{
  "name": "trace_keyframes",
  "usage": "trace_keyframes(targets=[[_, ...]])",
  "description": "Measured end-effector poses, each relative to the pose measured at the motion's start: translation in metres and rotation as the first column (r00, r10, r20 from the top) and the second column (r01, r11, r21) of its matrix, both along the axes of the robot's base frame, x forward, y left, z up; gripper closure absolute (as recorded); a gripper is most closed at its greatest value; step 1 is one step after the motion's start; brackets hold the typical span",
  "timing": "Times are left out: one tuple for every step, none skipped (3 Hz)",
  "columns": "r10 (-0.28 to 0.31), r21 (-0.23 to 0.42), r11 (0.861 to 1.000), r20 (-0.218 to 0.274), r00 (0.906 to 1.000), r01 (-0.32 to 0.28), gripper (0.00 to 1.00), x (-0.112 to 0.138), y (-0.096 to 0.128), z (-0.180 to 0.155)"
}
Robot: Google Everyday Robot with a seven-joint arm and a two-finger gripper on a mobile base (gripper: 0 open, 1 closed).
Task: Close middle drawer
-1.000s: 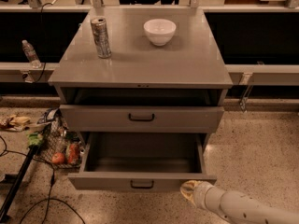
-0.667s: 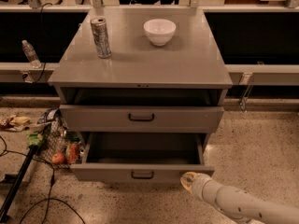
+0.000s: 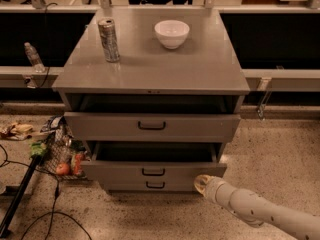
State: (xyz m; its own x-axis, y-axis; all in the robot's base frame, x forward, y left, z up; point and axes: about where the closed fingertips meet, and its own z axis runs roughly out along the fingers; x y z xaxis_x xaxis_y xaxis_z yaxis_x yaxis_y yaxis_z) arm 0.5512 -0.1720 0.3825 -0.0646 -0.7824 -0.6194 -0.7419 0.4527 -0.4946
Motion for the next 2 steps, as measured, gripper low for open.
trace_keyframes(targets=[[0.029,0.024,0.999,-0.010,0.9995,-0.029,1.00,0.024,0.000,-0.009],[0.052,0.045,0.998,-0.015,0.9985,-0.051,1.00,0.044,-0.001,-0.014]])
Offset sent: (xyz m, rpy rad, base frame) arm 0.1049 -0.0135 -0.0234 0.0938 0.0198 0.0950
